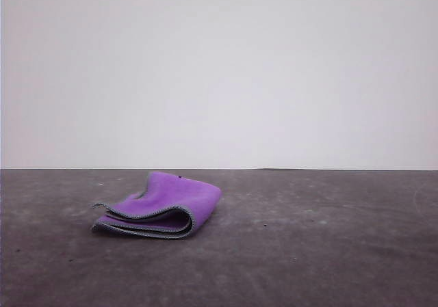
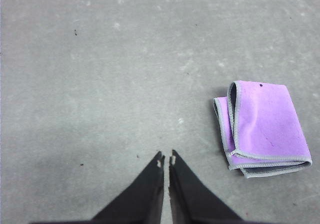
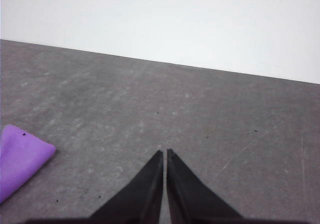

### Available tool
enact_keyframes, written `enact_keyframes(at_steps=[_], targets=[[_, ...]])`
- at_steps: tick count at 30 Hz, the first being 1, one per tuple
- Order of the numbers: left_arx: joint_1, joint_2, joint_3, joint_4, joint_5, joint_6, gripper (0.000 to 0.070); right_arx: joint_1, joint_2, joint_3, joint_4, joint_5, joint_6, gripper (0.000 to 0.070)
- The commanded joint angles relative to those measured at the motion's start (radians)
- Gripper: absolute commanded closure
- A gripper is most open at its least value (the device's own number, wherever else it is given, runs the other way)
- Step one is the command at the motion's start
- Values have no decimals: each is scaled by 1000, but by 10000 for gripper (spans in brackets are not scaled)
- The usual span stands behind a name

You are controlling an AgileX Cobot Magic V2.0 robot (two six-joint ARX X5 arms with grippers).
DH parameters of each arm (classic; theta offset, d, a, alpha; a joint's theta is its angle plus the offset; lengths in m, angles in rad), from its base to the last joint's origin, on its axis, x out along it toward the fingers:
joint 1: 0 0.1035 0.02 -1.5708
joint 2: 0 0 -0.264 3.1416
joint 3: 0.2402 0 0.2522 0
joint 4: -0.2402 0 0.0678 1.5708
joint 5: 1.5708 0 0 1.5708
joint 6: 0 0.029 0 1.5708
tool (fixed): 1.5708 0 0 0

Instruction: Fold clothes

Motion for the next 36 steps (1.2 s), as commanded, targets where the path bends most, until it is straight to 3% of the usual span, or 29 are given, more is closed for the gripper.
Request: enact_keyframes(at_steps=[1,5,9,17,22,28,36], targets=[[1,3,5,13,2,0,700,3,2,6,12,0,14,696],[-5,-31,4,18,-6,7,700,3,2,6,12,0,14,696],[3,-144,-15,42,-3,79,700,3,2,6,12,0,14,696],[54,-396,-336,376,34,-25,700,3,2,6,13,0,14,696],[77,-519,-547,512,32,-65,700,3,2,6,13,0,14,696],[81,-643,-682,534,25,-83,700,3,2,6,13,0,14,696],[81,-705,-755,494,-79,-101,700,3,2,6,14,0,14,696]])
